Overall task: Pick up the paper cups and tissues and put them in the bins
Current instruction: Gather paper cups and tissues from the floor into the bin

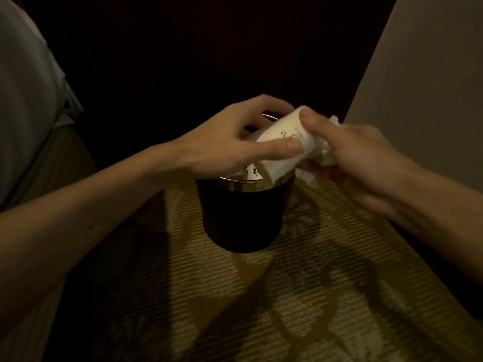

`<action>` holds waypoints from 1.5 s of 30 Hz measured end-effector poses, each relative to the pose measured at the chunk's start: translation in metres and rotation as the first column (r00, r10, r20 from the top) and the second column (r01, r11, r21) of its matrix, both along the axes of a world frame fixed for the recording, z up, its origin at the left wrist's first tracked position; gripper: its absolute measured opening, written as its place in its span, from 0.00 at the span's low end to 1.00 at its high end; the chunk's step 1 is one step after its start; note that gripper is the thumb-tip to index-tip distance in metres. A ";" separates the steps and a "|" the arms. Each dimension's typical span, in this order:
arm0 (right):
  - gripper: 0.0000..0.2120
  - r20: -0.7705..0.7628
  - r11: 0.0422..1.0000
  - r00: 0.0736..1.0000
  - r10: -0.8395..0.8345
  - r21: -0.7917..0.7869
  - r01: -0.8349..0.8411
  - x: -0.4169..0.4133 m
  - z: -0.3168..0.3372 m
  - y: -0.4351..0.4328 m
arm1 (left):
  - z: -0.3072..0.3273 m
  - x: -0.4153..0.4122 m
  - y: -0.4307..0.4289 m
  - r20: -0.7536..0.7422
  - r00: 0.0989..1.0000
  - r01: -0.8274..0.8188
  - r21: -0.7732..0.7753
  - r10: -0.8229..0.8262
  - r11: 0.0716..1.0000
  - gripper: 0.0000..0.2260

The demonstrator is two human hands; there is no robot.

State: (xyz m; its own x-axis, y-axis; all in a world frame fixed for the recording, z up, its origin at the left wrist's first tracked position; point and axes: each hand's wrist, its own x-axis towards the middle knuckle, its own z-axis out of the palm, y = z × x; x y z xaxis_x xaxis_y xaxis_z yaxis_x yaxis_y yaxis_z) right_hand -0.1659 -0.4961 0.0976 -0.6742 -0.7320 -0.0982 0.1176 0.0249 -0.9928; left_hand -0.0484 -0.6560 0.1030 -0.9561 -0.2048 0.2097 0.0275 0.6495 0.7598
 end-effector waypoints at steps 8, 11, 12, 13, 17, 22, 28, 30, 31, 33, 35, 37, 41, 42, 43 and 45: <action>0.15 0.173 0.975 0.971 -0.164 -0.119 0.186 -0.014 0.014 -0.020 | 0.001 -0.019 -0.042 -0.158 0.954 -0.283 -0.185 0.256 0.941 0.25; 0.10 0.206 0.964 0.950 -0.234 -0.077 0.254 -0.014 0.001 -0.018 | -0.028 -0.031 -0.059 0.024 0.945 -0.305 -0.297 0.327 0.905 0.28; 0.08 0.207 0.965 0.949 -0.240 -0.057 0.257 -0.014 -0.004 -0.017 | -0.038 -0.034 -0.061 0.075 0.938 -0.300 -0.313 0.338 0.901 0.29; 0.06 0.193 0.970 0.954 -0.231 -0.030 0.241 -0.015 -0.009 -0.017 | -0.048 -0.036 -0.062 0.121 0.931 -0.289 -0.330 0.344 0.899 0.29; 0.07 -0.022 0.984 0.990 -0.141 0.110 0.143 -0.020 -0.023 -0.015 | -0.069 -0.040 -0.065 0.308 0.888 -0.205 -0.400 0.341 0.893 0.31; 0.12 -0.124 0.974 0.985 -0.119 0.178 0.140 -0.015 -0.031 -0.019 | -0.063 -0.046 -0.064 0.448 0.837 -0.073 -0.477 0.314 0.876 0.23; 0.14 -0.038 0.989 0.991 -0.126 0.076 0.128 -0.007 -0.019 -0.037 | -0.030 -0.029 -0.031 0.110 0.994 -0.051 0.279 0.021 0.959 0.16; 0.13 -0.024 0.995 0.995 -0.098 0.031 0.099 -0.005 -0.012 -0.046 | -0.027 -0.029 -0.025 0.012 0.999 -0.038 0.361 0.036 0.932 0.14; 0.13 -0.024 0.995 0.995 -0.096 0.008 0.096 -0.005 -0.009 -0.050 | -0.024 -0.030 -0.024 -0.038 0.996 -0.063 0.390 0.085 0.919 0.12; 0.11 -0.076 0.993 0.990 -0.115 -0.005 0.115 -0.006 -0.006 -0.060 | -0.021 -0.033 -0.026 -0.109 0.976 -0.132 0.388 0.188 0.912 0.09; 0.09 -0.234 0.990 0.965 -0.119 0.046 0.134 -0.011 -0.007 -0.068 | -0.022 -0.036 -0.034 -0.126 0.960 -0.208 0.282 0.251 0.937 0.07; 0.07 -0.436 0.980 0.898 -0.055 0.148 0.132 -0.017 -0.014 -0.074 | -0.029 -0.040 -0.043 -0.089 0.947 -0.283 0.214 0.307 0.935 0.03; 0.08 -0.657 0.904 0.714 0.240 0.419 0.082 -0.026 -0.041 -0.069 | -0.058 -0.054 -0.052 0.036 0.939 -0.343 0.025 0.342 0.939 0.01; 0.09 -0.681 0.882 0.672 0.292 0.464 0.087 -0.028 -0.047 -0.066 | -0.065 -0.057 -0.054 0.068 0.941 -0.329 -0.037 0.330 0.944 0.01; 0.09 -0.704 0.864 0.628 0.330 0.493 0.099 -0.029 -0.052 -0.063 | -0.071 -0.060 -0.057 0.106 0.943 -0.308 -0.089 0.316 0.947 0.02; 0.10 -0.736 0.852 0.569 0.368 0.512 0.112 -0.030 -0.058 -0.058 | -0.076 -0.065 -0.061 0.192 0.945 -0.228 -0.198 0.266 0.953 0.05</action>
State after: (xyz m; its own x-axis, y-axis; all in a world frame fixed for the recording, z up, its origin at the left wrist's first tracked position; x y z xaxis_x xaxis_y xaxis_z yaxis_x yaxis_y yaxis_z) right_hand -0.1963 -0.5539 0.0392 -0.5451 -0.8348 0.0781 -0.7395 0.4348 -0.5138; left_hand -0.1138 -0.7173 0.0269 -0.9060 -0.4192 0.0581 -0.3013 0.7354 0.6070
